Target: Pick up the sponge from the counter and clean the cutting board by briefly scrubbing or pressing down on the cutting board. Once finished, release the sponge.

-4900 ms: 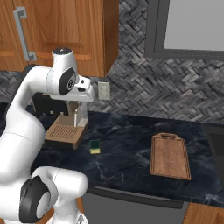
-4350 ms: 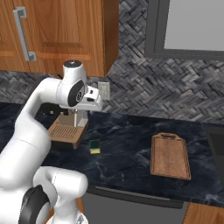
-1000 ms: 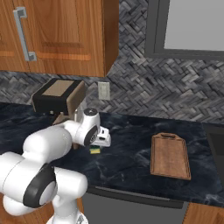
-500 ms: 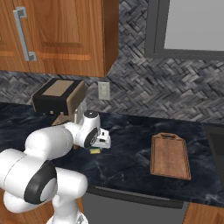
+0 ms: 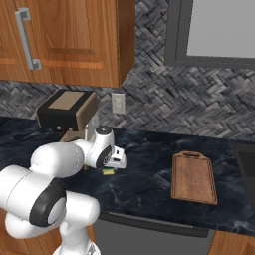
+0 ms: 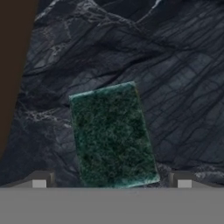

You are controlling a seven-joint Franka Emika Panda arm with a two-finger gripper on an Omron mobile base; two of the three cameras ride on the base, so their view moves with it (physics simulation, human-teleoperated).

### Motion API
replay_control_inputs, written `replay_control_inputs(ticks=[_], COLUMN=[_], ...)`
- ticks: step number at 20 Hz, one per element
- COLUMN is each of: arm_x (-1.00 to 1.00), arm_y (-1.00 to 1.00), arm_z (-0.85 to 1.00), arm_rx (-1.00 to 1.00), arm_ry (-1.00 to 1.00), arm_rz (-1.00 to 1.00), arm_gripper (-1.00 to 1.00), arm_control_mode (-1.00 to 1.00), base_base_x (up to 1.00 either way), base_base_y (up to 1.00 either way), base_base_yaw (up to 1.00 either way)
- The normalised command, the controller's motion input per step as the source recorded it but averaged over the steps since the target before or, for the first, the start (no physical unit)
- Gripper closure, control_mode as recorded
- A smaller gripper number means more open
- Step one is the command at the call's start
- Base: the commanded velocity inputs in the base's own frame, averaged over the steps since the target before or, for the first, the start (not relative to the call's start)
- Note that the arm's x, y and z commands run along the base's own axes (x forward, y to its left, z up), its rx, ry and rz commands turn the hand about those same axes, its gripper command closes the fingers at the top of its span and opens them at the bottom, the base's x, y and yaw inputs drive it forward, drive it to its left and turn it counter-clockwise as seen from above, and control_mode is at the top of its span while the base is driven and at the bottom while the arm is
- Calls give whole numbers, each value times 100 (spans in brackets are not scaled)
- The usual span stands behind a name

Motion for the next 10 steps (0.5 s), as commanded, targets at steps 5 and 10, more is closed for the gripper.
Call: replay_control_inputs(ticks=[5,10], arm_x=[21,12], arm_y=[0,0], arm_z=[0,0], arm_rx=[0,0], arm_ry=[0,0], arm_rz=[0,0], arm_gripper=[-100,-100], arm_control_mode=[-100,-100], base_base_x=[0,0], base_base_y=[0,0], base_base_yaw=[0,0])
